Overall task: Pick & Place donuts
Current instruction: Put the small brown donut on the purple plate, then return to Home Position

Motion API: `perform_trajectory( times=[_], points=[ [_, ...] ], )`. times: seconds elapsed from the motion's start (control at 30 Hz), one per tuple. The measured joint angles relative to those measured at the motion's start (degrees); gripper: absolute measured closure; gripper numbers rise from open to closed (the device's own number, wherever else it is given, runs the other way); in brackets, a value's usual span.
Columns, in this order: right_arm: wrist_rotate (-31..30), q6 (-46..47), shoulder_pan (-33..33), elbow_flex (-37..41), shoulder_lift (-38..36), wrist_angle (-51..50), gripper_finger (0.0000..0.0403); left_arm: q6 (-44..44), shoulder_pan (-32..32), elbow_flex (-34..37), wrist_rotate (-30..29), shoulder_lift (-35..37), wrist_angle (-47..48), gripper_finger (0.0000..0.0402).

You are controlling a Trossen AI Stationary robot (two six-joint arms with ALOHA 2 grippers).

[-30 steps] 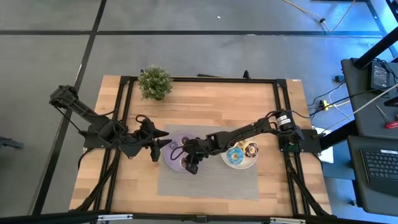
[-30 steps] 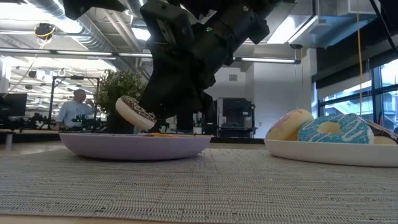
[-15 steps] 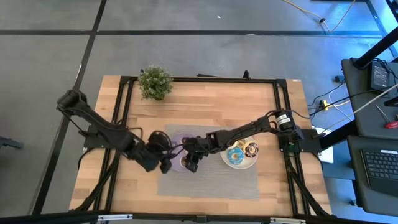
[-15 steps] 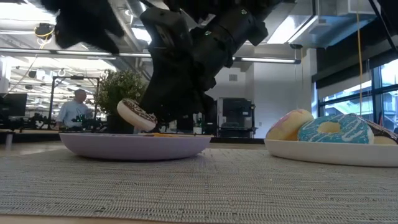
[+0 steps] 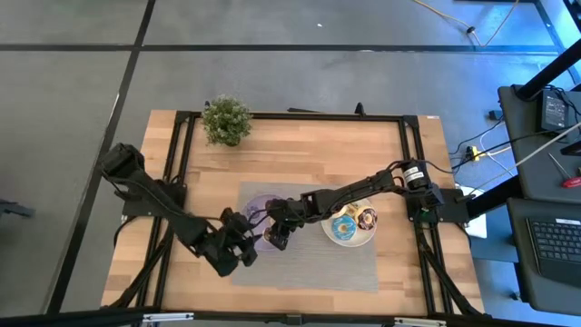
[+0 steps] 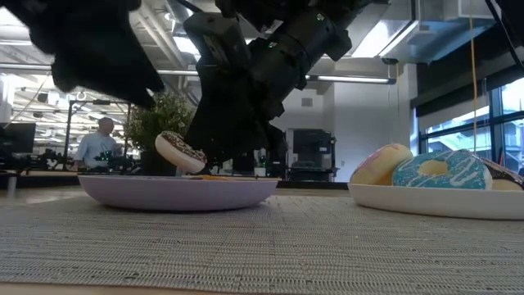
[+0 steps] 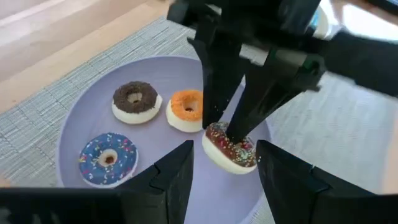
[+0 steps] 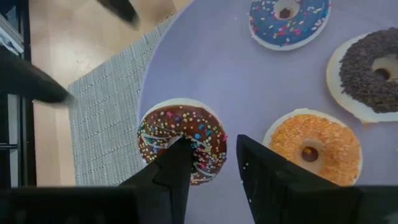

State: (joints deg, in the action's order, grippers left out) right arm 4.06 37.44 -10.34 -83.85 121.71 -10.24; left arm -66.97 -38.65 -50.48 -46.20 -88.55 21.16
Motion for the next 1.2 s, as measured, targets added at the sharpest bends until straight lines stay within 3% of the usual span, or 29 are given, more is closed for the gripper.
perform_trajectory(
  times=[0.2,0.4,0.6,1.2],
  points=[
    [-1.69,1.34,0.06,0.00,0.00,0.00,0.0272,-0.85,-0.26,0.00,-3.58,-7.76,-6.33,0.0233],
    [-1.97,1.36,0.06,0.00,0.00,-0.31,0.0272,-7.92,0.29,0.00,-3.28,-12.06,-4.76,0.0233],
    [-1.95,1.34,0.06,0.00,0.00,-1.24,0.0272,-13.99,1.49,0.00,-3.28,-11.98,-0.90,0.0233],
    [1.07,-0.32,0.06,0.00,-0.02,-6.56,0.0272,-19.46,1.88,-0.02,8.16,-11.32,6.17,0.0233]
  ],
)
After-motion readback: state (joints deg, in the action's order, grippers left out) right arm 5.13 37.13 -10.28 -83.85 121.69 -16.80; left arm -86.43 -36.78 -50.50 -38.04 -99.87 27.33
